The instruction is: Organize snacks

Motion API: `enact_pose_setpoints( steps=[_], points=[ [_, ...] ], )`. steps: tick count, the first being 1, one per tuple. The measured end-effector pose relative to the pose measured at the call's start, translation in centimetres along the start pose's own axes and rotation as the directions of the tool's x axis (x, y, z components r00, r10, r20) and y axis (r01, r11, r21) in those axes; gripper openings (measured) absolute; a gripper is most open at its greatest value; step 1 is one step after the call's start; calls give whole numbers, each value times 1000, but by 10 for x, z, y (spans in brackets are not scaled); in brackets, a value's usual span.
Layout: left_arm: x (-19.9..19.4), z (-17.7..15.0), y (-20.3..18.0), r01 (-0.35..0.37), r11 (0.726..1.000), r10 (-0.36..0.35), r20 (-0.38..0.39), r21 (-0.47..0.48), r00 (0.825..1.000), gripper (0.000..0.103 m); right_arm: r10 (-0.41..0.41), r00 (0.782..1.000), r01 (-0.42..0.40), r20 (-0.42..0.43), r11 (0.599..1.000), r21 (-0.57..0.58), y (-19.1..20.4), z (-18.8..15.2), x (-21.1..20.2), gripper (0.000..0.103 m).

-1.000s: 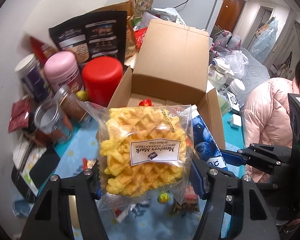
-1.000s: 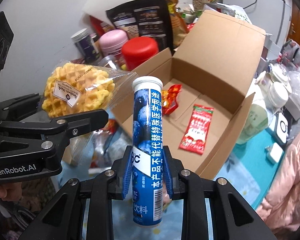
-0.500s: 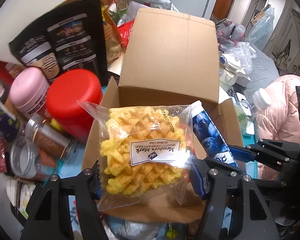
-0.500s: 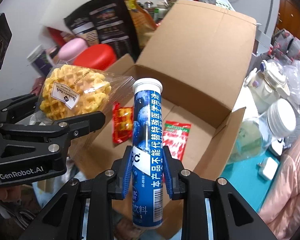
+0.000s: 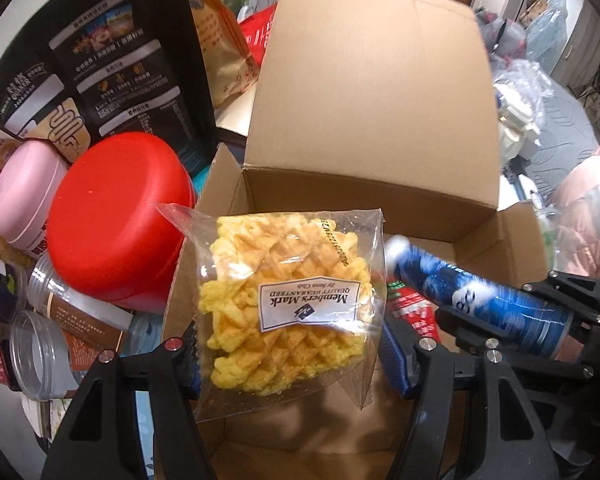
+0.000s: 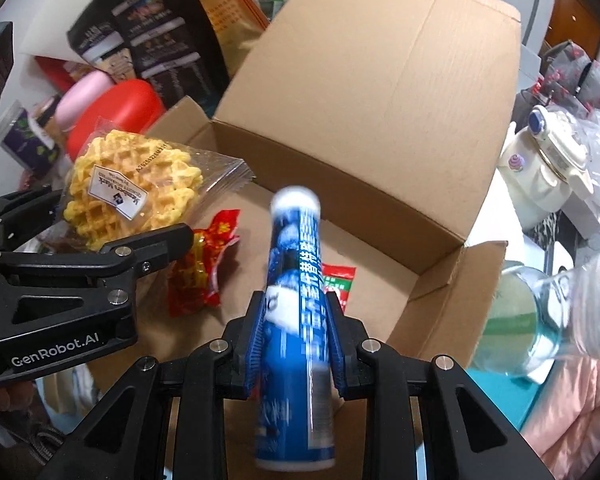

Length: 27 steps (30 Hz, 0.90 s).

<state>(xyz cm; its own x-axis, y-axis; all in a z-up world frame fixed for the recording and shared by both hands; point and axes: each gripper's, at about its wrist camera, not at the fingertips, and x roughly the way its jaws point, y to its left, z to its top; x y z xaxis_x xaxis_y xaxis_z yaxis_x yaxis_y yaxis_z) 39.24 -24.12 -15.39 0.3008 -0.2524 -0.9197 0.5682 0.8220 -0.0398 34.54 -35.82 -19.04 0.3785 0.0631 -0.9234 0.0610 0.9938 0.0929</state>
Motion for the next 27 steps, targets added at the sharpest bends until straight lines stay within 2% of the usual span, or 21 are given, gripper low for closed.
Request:
enact_pose_setpoints(
  steps=[5, 12, 16, 21, 27],
  points=[
    [18, 4, 3, -10, 1000, 10, -39, -9, 999, 67, -31, 999, 31, -18, 999, -9, 0, 5, 12, 28],
    [26, 7, 0, -97, 995, 97, -61, 6, 993, 70, -65, 997, 65, -50, 998, -13, -2, 6, 19, 34],
    [25, 7, 1, -96, 995, 96, -73, -1, 993, 73, -64, 996, 65, -55, 998, -1, -4, 3, 18, 34],
    [9, 6, 2, -100, 995, 99, -43, -9, 994, 73, -59, 997, 60, -48, 998, 5, 0, 0, 9, 34],
    [-21, 1, 6, -94, 995, 94, -5, -40, 996, 73, -50, 999, 50, -9, 999, 4, 9, -11, -20, 34]
  ],
)
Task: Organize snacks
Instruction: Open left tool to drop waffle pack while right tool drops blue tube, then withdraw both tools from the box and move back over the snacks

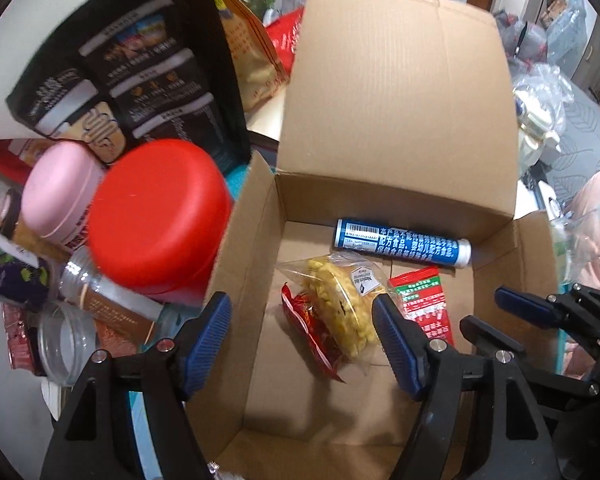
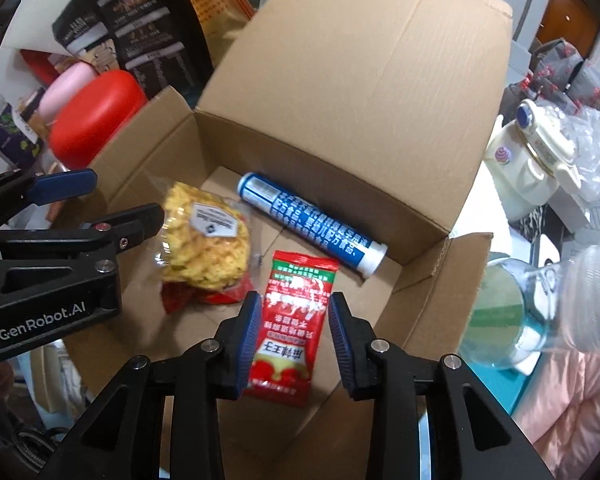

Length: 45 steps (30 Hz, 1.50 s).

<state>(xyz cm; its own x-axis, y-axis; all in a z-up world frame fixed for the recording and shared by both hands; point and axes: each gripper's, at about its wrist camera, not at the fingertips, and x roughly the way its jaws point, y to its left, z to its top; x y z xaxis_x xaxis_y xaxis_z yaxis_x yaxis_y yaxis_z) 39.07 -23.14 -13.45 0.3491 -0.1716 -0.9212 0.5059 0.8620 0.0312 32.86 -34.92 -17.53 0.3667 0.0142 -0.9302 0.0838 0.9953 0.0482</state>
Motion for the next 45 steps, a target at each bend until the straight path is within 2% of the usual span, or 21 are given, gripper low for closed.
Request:
enact_pose_setpoints(
  steps=[14, 16, 21, 24, 28, 31, 35, 37, 42, 45],
  points=[
    [-95, -18, 13, -18, 999, 24, 136, -47, 990, 73, 13, 993, -7, 118, 999, -48, 22, -4, -74, 34],
    [-107, -21, 15, -22, 998, 30, 156, -53, 987, 73, 14, 990, -7, 139, 998, -56, 26, -7, -86, 42],
    [-143, -33, 18, -33, 997, 47, 211, -68, 976, 73, 16, 982, -1, 189, 997, -79, 37, -16, -116, 45],
    [-160, -43, 17, -42, 996, 58, 238, -74, 970, 73, 19, 976, -1, 219, 996, -84, 41, -25, -133, 55],
    [-181, -57, 14, -49, 996, 68, 260, -78, 963, 73, 16, 970, 7, 243, 996, -91, 47, -38, -153, 58],
    [-194, -69, 12, -49, 995, 71, 274, -86, 959, 73, 19, 965, 5, 262, 996, -91, 49, -49, -166, 66],
    [-210, -85, 11, -53, 994, 79, 291, -95, 954, 74, 14, 960, 13, 278, 995, -98, 54, -64, -182, 66],
    [-217, -93, 10, -54, 994, 82, 298, -100, 951, 74, 15, 958, 15, 287, 995, -100, 57, -73, -190, 71],
    [-237, -117, 7, -60, 992, 93, 317, -112, 944, 74, 19, 953, 14, 303, 994, -107, 65, -93, -206, 73],
    [-249, -132, 7, -63, 990, 101, 330, -122, 938, 74, 23, 949, 14, 314, 993, -116, 70, -105, -215, 80]
  ],
)
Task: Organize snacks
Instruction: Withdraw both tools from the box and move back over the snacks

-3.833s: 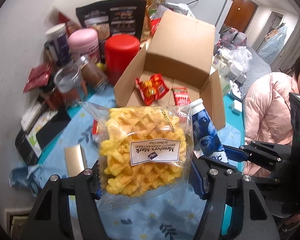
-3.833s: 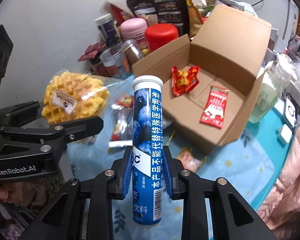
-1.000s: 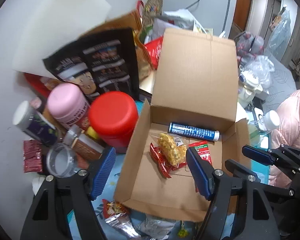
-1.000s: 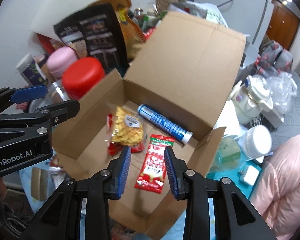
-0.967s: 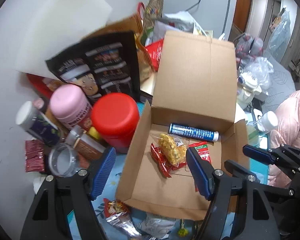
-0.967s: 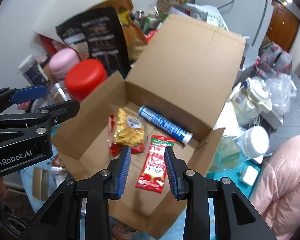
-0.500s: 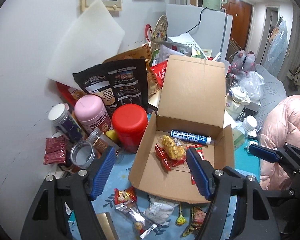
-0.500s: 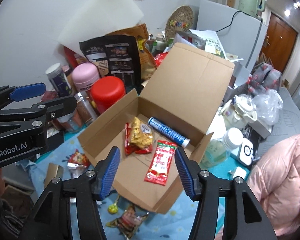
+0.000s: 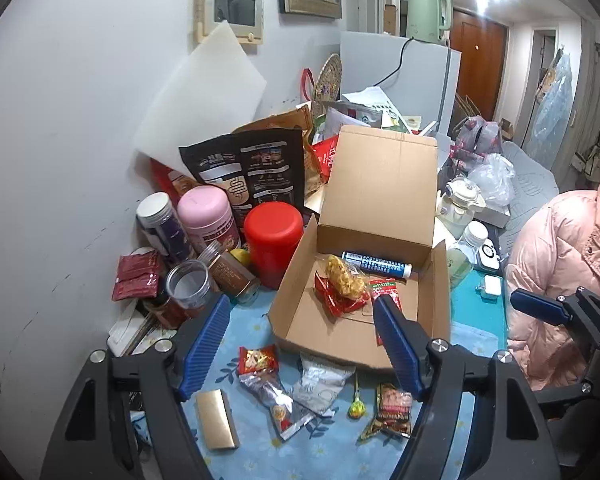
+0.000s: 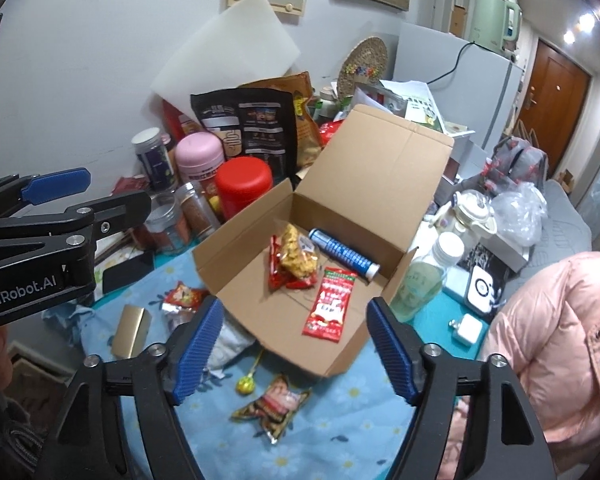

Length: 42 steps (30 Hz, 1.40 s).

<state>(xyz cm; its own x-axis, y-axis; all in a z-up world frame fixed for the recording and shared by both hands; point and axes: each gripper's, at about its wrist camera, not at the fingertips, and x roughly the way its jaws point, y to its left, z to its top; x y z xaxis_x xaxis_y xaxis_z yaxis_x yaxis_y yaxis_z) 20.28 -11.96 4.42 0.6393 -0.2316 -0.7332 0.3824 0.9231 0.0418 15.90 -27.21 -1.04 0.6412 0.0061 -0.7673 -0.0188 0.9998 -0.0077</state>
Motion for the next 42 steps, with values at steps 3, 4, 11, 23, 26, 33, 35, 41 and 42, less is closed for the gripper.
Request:
enact_pose_setpoints(
  steps=[3, 4, 11, 23, 26, 33, 35, 41, 42],
  points=[
    [-14, -10, 3, -11, 1000, 11, 13, -7, 1000, 74, 5, 1000, -5, 8, 1000, -10, 6, -7, -10, 80],
    [-18, -12, 4, -12, 1000, 12, 13, -11, 1000, 74, 8, 1000, -8, 11, 1000, -12, 8, -11, -13, 80],
    [-41, -42, 12, -27, 998, 28, 9, -52, 1000, 74, 30, 999, -30, 21, 999, -26, 23, -33, -32, 80],
    [-63, -102, 18, -17, 992, 13, -34, -128, 999, 74, 64, 998, -64, 2, 997, -37, 36, -82, -48, 82],
    [-64, -115, 20, -12, 988, 5, -46, -152, 999, 74, 74, 997, -74, -12, 996, -43, 39, -93, -48, 82],
    [-59, -137, 25, -6, 982, -9, -78, -189, 997, 74, 94, 994, -96, -50, 994, -44, 44, -113, -39, 82],
    [-55, -143, 28, -7, 980, -11, -88, -197, 996, 74, 102, 993, -104, -62, 994, -37, 44, -118, -33, 82],
    [-35, -159, 37, -24, 980, -4, -141, -199, 990, 74, 113, 989, -115, -98, 993, -8, 45, -129, -13, 82],
    [-32, -161, 39, -25, 980, -5, -149, -199, 989, 74, 115, 988, -116, -102, 993, -3, 45, -129, -9, 82]
  ],
)
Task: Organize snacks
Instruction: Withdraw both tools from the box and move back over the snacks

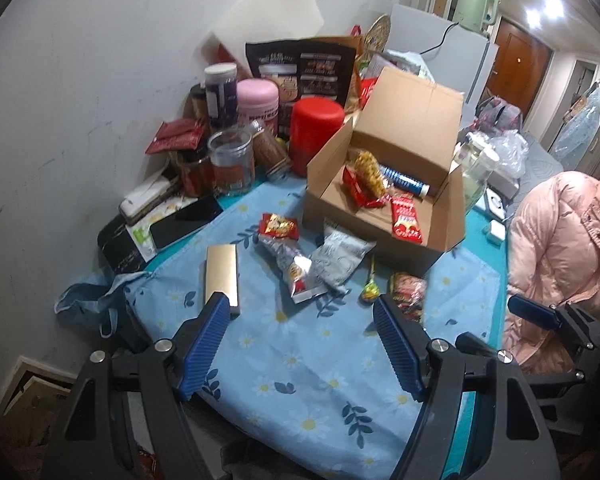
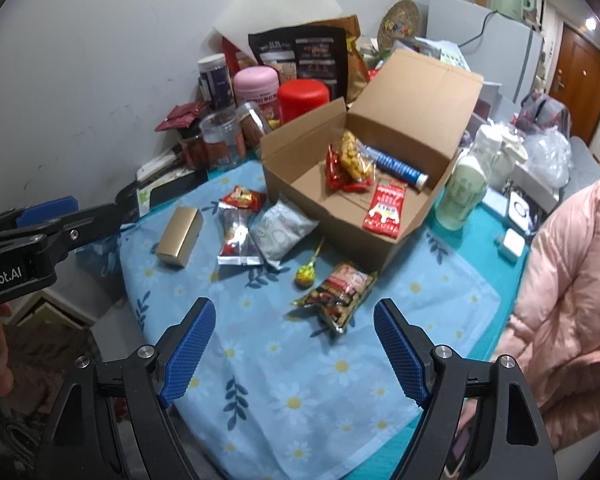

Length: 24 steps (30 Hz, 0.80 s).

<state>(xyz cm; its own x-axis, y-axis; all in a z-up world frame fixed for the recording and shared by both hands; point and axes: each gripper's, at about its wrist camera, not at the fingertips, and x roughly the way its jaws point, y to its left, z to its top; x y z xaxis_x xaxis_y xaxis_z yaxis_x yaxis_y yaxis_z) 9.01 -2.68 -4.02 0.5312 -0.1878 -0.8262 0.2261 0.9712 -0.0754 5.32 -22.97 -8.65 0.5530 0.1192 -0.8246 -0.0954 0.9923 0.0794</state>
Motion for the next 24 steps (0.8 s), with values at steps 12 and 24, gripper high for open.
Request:
enact_pose_setpoints(
  steps=[12, 24],
  points=[
    [56, -5, 16, 0, 1000, -2, -112, -22, 994, 74, -5, 995, 8, -103, 999, 31, -8, -1, 58, 82],
    [115, 0, 28, 10, 999, -19, -217, -44, 976, 74, -9, 977, 40, -211, 988, 147, -29, -1, 115, 82]
  ],
)
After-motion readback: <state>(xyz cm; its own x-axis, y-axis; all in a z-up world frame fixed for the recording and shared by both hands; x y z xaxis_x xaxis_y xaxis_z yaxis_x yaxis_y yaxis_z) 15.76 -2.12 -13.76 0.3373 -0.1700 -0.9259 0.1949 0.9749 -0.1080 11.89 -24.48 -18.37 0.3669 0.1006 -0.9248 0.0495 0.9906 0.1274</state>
